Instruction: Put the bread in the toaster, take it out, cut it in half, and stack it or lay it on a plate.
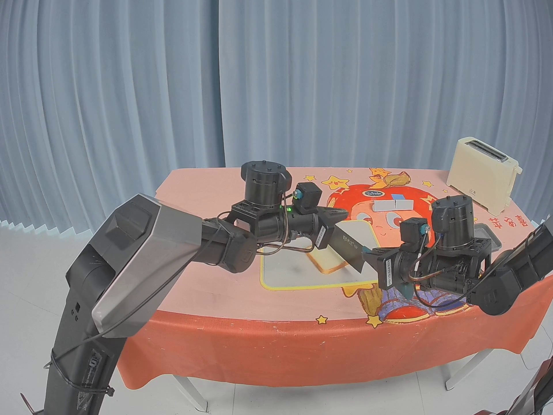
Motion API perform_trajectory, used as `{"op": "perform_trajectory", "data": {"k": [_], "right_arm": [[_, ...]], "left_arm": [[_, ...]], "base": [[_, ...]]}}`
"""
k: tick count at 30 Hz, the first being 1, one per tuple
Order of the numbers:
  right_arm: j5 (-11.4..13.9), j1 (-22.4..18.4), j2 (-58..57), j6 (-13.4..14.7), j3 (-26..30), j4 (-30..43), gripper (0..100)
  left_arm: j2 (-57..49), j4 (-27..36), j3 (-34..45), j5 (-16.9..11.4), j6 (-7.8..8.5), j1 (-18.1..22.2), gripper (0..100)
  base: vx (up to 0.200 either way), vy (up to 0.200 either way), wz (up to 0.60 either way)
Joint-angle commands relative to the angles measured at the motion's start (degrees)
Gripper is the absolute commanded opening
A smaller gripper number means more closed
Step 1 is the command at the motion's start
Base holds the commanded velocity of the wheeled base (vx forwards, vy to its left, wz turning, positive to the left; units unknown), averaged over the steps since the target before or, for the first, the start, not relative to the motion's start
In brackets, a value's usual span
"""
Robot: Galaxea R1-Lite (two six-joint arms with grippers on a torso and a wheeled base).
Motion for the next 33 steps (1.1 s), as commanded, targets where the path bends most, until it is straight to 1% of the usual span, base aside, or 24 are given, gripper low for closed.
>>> {"op": "perform_trajectory", "data": {"k": [1, 6, 27, 33], "right_arm": [[0.02, 0.04, 0.43, 0.02, 0.01, -0.27, 0], [0.02, 0.04, 0.43, 0.02, -0.08, -0.18, 0], [0.02, 0.04, 0.34, 0.37, -0.35, -0.1, 0], [0.02, 0.12, 0.43, 0.28, -0.17, -0.01, 0]], "left_arm": [[1.86, 0.0, -0.22, 0.05, 0.02, -0.76, 0], [2.3, 0.0, -0.31, 0.05, 0.02, -1.55, 0], [2.3, 0.0, -1.63, 0.23, 0.02, -1.55, 0], [2.91, 0.17, -4.71, 0.23, -0.07, -1.38, 0]], "base": [[0.0, 0.0, 0.0], [0.0, 0.0, 0.0], [0.0, 0.0, 0.0], [0.0, 0.0, 0.0]]}}
